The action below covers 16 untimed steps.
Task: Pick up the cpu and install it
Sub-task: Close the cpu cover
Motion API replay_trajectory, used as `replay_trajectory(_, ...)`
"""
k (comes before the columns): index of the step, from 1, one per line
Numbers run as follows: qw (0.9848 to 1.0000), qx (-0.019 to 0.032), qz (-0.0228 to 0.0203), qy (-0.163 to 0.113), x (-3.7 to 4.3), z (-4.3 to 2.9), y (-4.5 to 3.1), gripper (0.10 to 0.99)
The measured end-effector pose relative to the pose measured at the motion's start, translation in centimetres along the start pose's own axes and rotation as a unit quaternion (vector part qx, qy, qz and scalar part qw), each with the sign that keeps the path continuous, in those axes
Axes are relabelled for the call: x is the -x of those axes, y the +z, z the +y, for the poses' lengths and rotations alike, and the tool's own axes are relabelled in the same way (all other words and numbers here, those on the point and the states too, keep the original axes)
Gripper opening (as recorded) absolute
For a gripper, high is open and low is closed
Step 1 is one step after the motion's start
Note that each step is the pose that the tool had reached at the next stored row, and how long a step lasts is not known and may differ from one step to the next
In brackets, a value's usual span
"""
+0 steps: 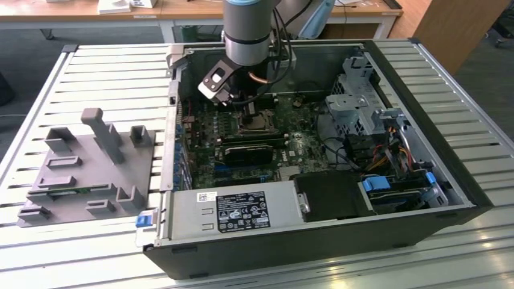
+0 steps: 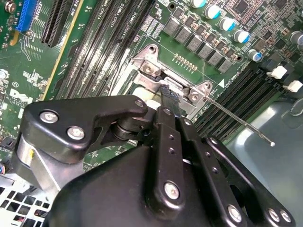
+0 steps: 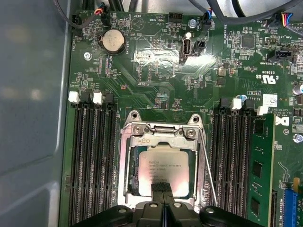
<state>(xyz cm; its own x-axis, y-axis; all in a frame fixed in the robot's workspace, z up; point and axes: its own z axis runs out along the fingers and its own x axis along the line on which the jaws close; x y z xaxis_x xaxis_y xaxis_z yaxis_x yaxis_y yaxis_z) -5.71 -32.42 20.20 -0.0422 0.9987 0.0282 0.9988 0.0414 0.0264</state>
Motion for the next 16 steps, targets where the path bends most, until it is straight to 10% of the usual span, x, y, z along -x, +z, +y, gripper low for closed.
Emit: replay_trajectory(16, 1.0000, 0.0000, 0.0006, 0.000, 0.01, 1.25, -0.20, 0.106)
